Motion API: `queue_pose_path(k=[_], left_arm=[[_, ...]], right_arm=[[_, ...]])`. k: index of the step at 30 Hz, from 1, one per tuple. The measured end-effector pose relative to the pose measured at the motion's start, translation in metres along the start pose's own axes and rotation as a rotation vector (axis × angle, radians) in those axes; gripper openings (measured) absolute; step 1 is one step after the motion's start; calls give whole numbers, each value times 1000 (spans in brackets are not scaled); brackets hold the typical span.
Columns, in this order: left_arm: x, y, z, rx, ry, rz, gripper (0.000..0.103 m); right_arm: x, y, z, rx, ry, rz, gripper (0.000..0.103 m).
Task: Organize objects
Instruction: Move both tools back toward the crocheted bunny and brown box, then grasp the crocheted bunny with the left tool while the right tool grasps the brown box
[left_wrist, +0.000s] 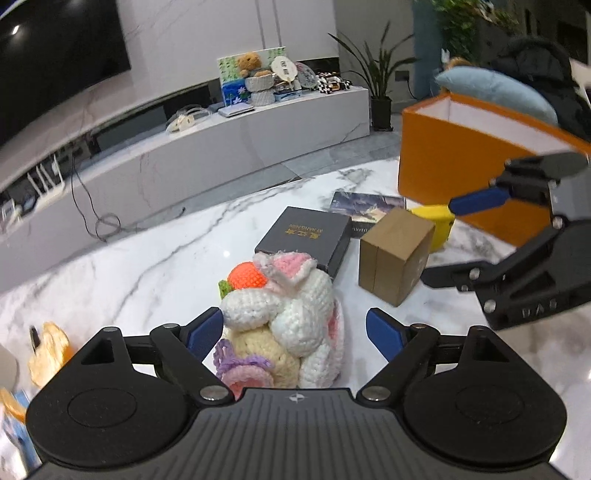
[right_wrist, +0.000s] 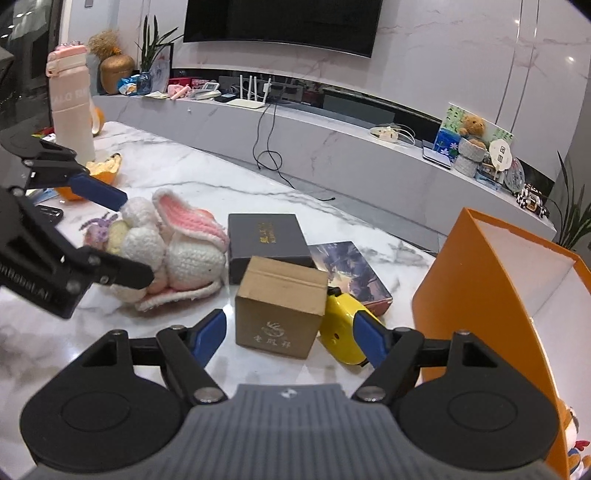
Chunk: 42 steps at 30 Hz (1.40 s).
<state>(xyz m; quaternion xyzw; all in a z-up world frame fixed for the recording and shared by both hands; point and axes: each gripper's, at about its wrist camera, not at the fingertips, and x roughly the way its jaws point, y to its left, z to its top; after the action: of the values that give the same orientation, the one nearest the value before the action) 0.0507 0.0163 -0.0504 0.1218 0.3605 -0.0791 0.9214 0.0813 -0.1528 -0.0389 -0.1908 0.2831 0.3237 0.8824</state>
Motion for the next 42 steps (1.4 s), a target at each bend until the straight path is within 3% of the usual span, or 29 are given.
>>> queue_pose_path(k=[15,20,24,25,27,30,42], left_arm=[[21,5,1,99,20,20,103],[7,-4,1,173,-26,28,103],[18,-5,-3,208,28,49,103],[21,-4,-5,198,47,38,101],[25,1,-6,149,73,10,85],[24,7,-4,99,70,-9,78],[-4,-19,-9,94,146,-187,78]], right_arm=[[18,2,-5,10,-39,19,72],[21,4,-7,5,-48,19,70],[30,8,-9,9,-39,32,65],[32,10,-9,6,-44,22,63],[32,11,-10,0,-47,18,63],[31,8,-8,-2,-27,24,63],[-2,13,0,-75,196,56,63]])
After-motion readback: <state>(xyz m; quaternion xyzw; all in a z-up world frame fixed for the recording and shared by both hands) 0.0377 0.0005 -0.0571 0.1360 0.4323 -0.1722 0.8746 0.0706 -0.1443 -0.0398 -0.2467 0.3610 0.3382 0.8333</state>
